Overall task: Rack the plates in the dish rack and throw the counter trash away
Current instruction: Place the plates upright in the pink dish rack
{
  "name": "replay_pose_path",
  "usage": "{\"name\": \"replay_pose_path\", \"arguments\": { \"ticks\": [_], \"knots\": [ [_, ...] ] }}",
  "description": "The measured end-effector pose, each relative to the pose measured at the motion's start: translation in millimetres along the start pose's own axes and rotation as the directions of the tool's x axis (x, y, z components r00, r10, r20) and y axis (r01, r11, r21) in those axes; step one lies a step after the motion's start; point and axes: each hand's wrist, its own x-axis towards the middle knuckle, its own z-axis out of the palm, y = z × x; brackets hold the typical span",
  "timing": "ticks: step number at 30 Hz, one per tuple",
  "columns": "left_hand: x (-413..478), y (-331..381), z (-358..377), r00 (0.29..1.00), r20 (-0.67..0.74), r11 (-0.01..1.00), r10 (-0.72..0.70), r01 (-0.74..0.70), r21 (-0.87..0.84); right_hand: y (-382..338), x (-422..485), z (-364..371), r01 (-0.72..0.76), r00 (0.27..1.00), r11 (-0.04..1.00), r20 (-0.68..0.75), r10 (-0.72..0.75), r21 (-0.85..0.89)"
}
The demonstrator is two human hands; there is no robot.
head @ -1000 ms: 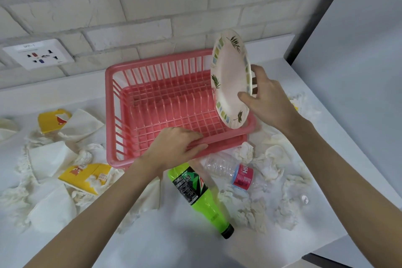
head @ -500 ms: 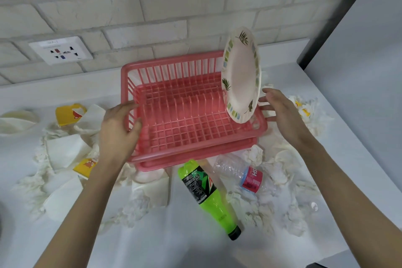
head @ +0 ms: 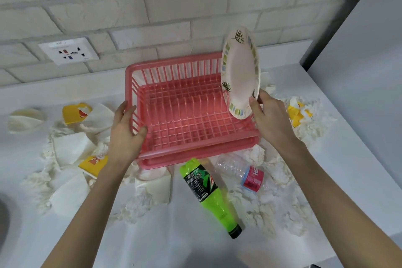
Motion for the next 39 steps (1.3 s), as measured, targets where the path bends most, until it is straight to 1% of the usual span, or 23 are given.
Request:
{"name": "replay_pose_path", "arguments": {
  "ticks": [3,5,7,9,11,13,17,21,24,26,31,33,35,37,39],
  "knots": [
    [1.6,-3.2,1.2,1.0,-0.013,1.0,0.017,-0.017,0.018,-0.3,-2.6,-0.7,0.017,1.0,1.0,0.0,-0.017,0.019],
    [1.1,-1.8,1.2,0.999,-0.037,1.0,0.016,-0.016,-0.006,0.8,-6.2,-1.0,0.019,1.0,0.999,0.001,-0.019,0.046],
    [0.1,0.6,0.1,0.998,-0.062,0.999,0.0,-0.002,-0.033,4.1,-10.2,-1.1,0.0,1.0,1.0,0.007,0.0,0.02],
    [0.3,1.0,-1.1,0.995,-0.097,0.998,0.009,-0.015,-0.064,8.1,-13.6,-0.2,-0.031,0.998,0.999,0.045,0.032,-0.021],
    [1.7,-0.5,-2.1,0.992,-0.129,0.996,0.01,-0.021,-0.085,10.6,-16.9,-0.8,-0.065,0.993,0.998,0.101,0.067,-0.024],
    [3.8,-1.0,-2.4,0.99,-0.142,0.994,0.006,-0.021,-0.106,12.9,-17.5,-2.8,-0.081,0.991,0.996,0.104,0.083,-0.026],
    [3.9,-1.5,0.4,0.992,-0.126,0.984,0.009,-0.031,-0.173,16.3,-17.8,-5.4,-0.089,0.993,0.995,0.073,0.092,-0.045],
    [-0.2,-2.3,2.3,0.993,-0.117,0.976,-0.02,-0.006,-0.216,16.4,-20.0,-4.4,-0.074,0.996,0.995,0.051,0.078,-0.071],
    [-1.1,-0.7,0.6,0.994,-0.109,0.972,-0.025,-0.002,-0.236,16.4,-21.5,-3.3,-0.066,0.996,0.995,0.061,0.071,-0.071],
    [-1.6,1.2,-1.2,0.996,-0.081,0.972,-0.034,0.014,-0.235,14.8,-24.1,-5.0,-0.067,0.995,0.995,0.073,0.073,-0.08],
    [-14.5,-7.7,-6.6,0.999,-0.035,0.972,0.035,-0.042,-0.229,7.8,-47.1,-11.1,-0.1,0.994,0.984,0.018,0.104,-0.15],
    [-30.7,-12.8,-12.9,0.998,-0.029,0.964,0.062,-0.068,-0.256,-2.4,-62.3,-9.3,-0.086,0.996,0.981,-0.004,0.087,-0.172],
    [-51.5,-15.2,-20.1,0.992,-0.058,0.957,0.109,-0.12,-0.263,-19.0,-76.9,-1.8,-0.057,0.998,0.984,0.002,0.059,-0.167],
    [-73.4,-16.5,-26.7,0.986,-0.084,0.948,0.142,-0.16,-0.276,-39.5,-89.6,11.2,0.007,1.0,0.992,0.018,-0.004,-0.128],
    [-93.9,-19.0,-34.7,0.983,-0.102,0.939,0.153,-0.176,-0.296,-60.3,-101.9,30.5,0.106,0.993,0.991,0.06,-0.101,-0.082]
  ]
}}
